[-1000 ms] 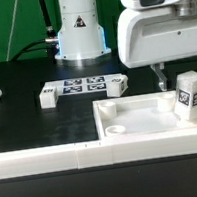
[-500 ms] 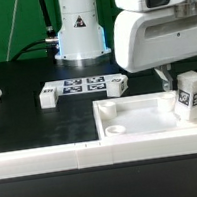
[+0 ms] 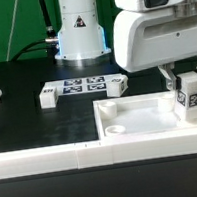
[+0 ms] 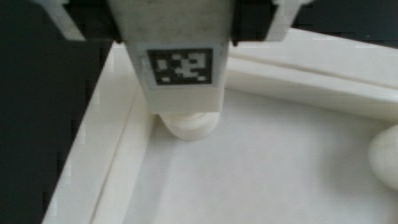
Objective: Assemble one leg
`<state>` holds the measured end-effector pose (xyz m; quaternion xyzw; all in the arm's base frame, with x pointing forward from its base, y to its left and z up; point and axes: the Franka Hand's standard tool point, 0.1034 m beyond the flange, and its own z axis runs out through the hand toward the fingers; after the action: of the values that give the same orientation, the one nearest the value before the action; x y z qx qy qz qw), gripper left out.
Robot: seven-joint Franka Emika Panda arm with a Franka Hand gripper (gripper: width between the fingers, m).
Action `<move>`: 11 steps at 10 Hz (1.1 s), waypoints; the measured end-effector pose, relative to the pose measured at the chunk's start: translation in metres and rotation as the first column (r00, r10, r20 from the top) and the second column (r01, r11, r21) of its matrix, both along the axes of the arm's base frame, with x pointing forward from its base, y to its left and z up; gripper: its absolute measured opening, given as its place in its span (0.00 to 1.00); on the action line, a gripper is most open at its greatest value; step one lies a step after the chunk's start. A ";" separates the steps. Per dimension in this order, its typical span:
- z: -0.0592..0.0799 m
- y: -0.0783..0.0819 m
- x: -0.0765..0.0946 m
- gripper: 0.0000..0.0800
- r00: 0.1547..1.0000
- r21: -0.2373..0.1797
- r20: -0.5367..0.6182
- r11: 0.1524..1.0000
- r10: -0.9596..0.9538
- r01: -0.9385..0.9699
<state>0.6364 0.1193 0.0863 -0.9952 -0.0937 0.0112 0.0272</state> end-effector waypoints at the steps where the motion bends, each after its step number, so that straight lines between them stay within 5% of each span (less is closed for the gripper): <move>1: 0.000 -0.001 0.000 0.36 0.990 0.011 -0.008 0.990 -0.140 0.140; 5: 0.000 0.000 0.000 0.36 0.829 0.000 -0.027 0.829 -0.559 0.559; 11: 0.000 0.002 -0.001 0.36 0.261 -0.017 -0.074 0.263 -0.962 0.965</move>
Offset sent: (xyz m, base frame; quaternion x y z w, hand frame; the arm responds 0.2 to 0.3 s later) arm -0.0030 0.0006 0.0021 -0.0046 -0.0050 0.2904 0.9569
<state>0.6358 0.1213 0.0859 -0.8461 0.5302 0.0255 0.0472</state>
